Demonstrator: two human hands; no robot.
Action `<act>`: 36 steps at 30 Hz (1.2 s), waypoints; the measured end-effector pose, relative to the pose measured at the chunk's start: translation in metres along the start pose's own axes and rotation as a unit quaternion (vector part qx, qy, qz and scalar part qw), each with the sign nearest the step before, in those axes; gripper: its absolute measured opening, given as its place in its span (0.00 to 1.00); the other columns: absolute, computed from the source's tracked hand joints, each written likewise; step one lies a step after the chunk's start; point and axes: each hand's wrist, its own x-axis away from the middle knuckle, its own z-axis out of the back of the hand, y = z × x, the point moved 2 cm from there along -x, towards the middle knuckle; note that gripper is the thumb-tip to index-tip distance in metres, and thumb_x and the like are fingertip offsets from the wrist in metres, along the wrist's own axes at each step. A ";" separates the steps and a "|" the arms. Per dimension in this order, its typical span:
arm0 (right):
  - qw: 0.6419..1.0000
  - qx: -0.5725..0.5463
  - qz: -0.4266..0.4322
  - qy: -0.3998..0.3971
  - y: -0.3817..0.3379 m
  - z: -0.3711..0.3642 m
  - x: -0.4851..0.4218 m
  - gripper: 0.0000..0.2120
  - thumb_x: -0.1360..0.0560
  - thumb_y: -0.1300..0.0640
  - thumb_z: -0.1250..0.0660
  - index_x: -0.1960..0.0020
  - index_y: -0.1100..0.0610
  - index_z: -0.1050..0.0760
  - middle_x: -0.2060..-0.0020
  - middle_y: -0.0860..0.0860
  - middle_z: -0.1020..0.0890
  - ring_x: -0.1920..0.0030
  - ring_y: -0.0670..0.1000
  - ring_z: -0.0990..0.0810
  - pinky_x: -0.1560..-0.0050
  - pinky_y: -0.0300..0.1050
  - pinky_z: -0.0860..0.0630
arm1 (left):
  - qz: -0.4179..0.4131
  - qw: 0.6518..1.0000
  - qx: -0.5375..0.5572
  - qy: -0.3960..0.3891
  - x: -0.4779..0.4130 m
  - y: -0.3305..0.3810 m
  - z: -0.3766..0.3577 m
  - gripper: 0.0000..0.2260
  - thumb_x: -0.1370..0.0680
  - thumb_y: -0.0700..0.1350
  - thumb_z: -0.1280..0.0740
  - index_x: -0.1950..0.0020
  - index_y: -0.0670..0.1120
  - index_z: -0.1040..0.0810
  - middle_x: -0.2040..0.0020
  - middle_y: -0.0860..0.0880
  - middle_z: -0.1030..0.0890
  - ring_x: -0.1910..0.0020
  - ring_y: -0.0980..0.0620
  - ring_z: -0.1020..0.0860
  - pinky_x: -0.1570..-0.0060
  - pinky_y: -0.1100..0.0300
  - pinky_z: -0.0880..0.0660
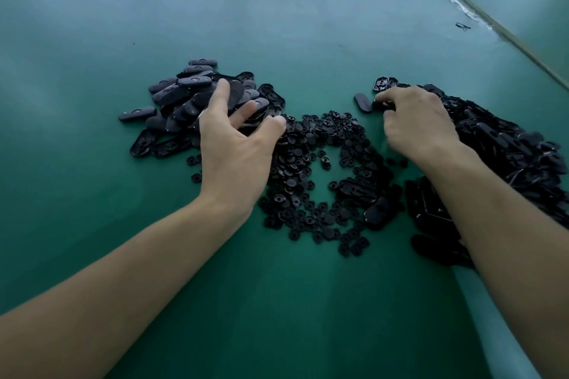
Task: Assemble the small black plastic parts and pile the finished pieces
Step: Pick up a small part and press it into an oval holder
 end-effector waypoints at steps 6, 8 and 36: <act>0.991 -0.125 -0.045 -0.018 0.005 0.005 0.011 0.18 0.21 0.55 0.32 0.31 0.50 0.25 0.39 0.58 0.21 0.38 0.57 0.25 0.40 0.48 0.26 | 0.001 1.000 -0.012 -0.002 0.000 0.000 -0.001 0.41 0.24 0.37 0.27 0.18 0.45 0.47 0.21 0.54 0.44 0.34 0.66 0.29 0.39 0.66 0.24; 0.984 -0.165 -0.067 -0.022 0.007 0.008 0.012 0.20 0.23 0.55 0.28 0.32 0.54 0.25 0.46 0.55 0.21 0.39 0.56 0.24 0.45 0.44 0.28 | -0.014 1.000 -0.022 -0.012 0.002 0.000 -0.001 0.40 0.24 0.38 0.26 0.18 0.46 0.46 0.21 0.55 0.45 0.34 0.65 0.29 0.41 0.68 0.24; 0.886 -0.463 -0.011 -0.025 0.004 0.021 0.056 0.10 0.22 0.65 0.31 0.51 0.51 0.16 0.60 0.51 0.16 0.65 0.40 0.21 0.67 0.33 0.26 | -0.093 0.987 -0.042 -0.127 0.013 0.006 -0.006 0.06 0.25 0.41 0.27 0.49 0.47 0.17 0.57 0.50 0.15 0.59 0.49 0.17 0.53 0.45 0.18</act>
